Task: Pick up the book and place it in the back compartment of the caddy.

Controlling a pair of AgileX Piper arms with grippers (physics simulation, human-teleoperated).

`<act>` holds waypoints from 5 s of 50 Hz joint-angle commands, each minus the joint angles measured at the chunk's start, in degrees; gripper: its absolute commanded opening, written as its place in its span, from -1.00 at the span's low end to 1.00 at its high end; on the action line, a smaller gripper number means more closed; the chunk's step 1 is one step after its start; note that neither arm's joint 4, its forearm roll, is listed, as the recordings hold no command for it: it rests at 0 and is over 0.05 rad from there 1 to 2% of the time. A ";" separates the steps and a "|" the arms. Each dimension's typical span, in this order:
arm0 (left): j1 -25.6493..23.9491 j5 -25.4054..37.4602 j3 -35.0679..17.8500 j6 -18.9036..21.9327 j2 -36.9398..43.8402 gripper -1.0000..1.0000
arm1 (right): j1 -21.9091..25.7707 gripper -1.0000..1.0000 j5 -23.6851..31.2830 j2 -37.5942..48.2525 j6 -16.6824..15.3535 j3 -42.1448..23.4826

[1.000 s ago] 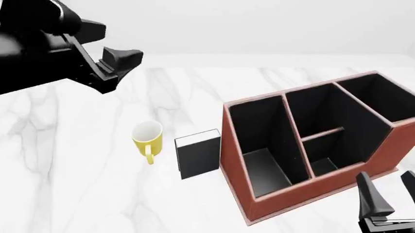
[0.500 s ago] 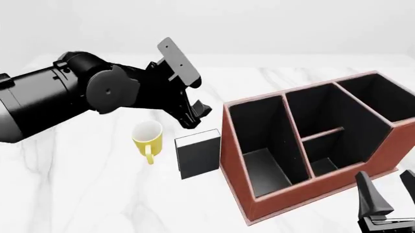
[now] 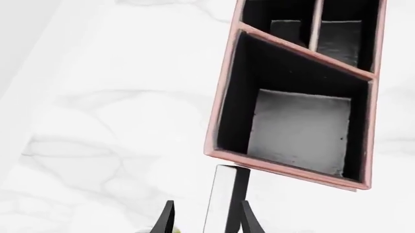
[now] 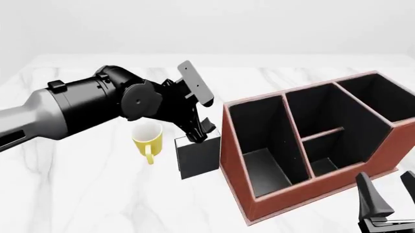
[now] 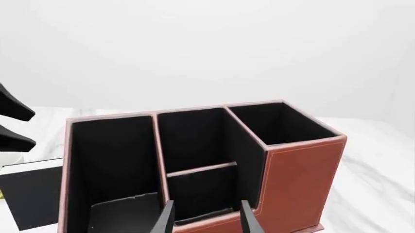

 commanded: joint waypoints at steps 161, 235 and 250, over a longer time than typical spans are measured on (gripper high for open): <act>-24.62 38.11 -80.92 1.61 16.71 -1.00 | -0.18 1.00 -0.03 -0.41 -0.29 -0.01; -25.59 -2.46 -40.42 -10.61 23.83 -1.00 | -0.06 1.00 -0.64 0.23 0.01 0.00; -23.63 -3.95 -40.98 -12.50 28.06 -1.00 | -0.04 1.00 0.28 -0.67 0.13 0.02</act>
